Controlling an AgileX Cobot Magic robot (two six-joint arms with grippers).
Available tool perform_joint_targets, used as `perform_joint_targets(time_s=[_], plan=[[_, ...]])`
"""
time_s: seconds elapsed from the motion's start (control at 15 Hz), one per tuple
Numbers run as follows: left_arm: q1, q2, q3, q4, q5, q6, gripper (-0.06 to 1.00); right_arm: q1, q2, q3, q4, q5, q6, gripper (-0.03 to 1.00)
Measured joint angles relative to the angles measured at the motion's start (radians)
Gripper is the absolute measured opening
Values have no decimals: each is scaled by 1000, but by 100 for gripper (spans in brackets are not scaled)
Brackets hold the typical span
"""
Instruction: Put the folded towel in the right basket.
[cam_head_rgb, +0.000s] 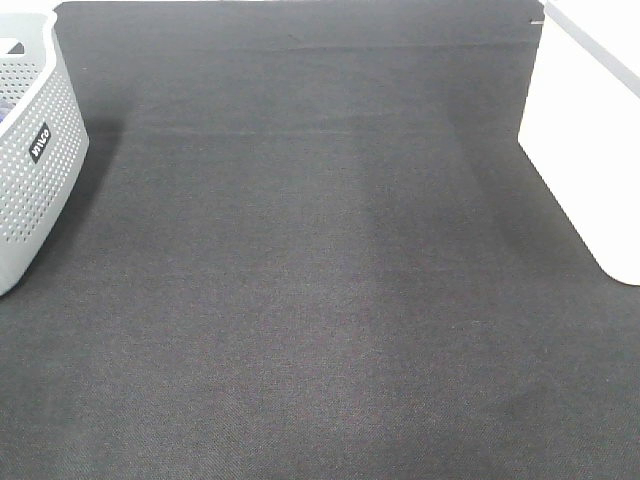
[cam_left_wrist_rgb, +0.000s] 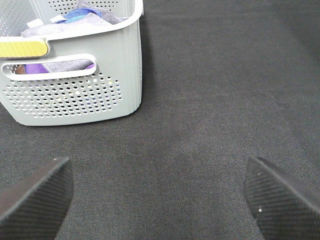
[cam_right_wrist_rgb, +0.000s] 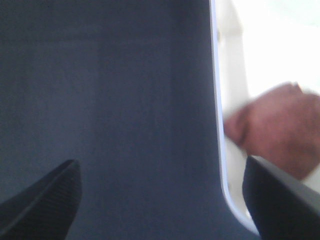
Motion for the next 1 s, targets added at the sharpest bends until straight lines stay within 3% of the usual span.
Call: perform_joint_targets(time_s=[0.07,0.53,0.6,1.0], plan=[[0,0,0,0,0,0,88,0,-30,46,-7,0,0,82],[0,0,0,0,0,0,88,0,-661,768,-57,0,0,82],[0,0,0,0,0,0,88,0,-661,768,-57,0,0,82],[0,0,0,0,0,0,88,0,-1159,1077,-134,-2,-1,82]])
